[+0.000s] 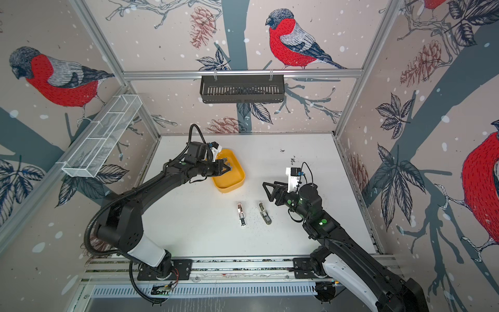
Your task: Load the staples into the stapler
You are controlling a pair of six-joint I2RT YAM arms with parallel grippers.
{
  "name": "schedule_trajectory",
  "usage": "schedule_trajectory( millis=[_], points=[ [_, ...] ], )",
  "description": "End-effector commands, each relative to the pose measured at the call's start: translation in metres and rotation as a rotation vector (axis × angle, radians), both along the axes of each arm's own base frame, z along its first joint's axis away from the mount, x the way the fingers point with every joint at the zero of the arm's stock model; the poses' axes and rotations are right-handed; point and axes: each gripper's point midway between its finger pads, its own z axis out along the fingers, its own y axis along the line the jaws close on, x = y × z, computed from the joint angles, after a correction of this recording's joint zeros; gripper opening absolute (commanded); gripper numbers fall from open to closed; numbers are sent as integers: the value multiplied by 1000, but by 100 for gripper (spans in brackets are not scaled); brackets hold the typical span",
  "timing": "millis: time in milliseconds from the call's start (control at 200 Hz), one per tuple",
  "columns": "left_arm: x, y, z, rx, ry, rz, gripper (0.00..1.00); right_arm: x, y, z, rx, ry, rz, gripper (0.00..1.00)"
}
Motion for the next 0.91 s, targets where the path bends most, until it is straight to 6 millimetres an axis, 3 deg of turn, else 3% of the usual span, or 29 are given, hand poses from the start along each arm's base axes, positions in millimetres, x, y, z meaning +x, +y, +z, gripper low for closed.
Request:
schedule_trajectory(
  millis=[0, 120, 160, 440, 610, 901],
  points=[
    [-17, -27, 51, -220, -112, -129, 0, -15, 15, 43, 171, -60, 143, 70],
    [-42, -40, 84, -354, -166, -224, 0, -20, 21, 61, 247, -83, 209, 69],
    [-52, -43, 84, -380, -155, -249, 0, -22, 23, 66, 268, -87, 231, 68],
    [-95, -49, 130, -627, -155, -381, 0, -27, 32, 99, 383, -112, 320, 60],
    [-109, -57, 138, -667, -134, -427, 0, -24, 41, 111, 382, -108, 335, 56],
    [-120, -66, 147, -727, -92, -471, 0, -23, 57, 113, 359, -114, 353, 52]
  ],
)
